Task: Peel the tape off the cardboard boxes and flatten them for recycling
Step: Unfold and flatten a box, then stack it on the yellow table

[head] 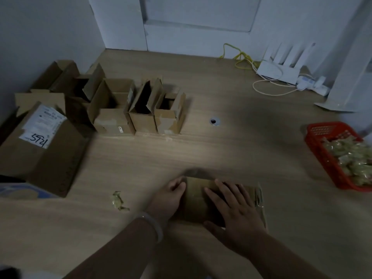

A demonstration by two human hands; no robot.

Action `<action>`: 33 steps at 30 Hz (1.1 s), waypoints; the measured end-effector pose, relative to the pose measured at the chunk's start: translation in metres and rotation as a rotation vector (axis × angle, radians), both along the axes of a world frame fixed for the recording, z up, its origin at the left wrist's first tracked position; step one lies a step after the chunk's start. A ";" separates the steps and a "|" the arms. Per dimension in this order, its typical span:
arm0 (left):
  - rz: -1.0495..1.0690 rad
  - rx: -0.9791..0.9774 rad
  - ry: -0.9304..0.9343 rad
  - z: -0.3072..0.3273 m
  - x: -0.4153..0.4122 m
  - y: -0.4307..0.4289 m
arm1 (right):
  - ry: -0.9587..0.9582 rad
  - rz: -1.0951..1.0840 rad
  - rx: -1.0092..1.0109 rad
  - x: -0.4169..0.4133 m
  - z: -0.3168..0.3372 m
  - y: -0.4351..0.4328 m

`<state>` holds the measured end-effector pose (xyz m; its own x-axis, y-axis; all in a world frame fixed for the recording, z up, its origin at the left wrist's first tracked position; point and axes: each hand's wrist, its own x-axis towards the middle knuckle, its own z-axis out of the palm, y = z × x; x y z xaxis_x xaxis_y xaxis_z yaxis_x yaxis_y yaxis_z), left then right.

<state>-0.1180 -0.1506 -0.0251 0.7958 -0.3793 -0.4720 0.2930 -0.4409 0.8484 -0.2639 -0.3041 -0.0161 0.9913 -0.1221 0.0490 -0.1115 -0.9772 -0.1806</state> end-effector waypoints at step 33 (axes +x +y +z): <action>0.011 0.089 -0.171 0.018 0.017 -0.002 | 0.083 -0.058 0.085 0.004 0.006 -0.001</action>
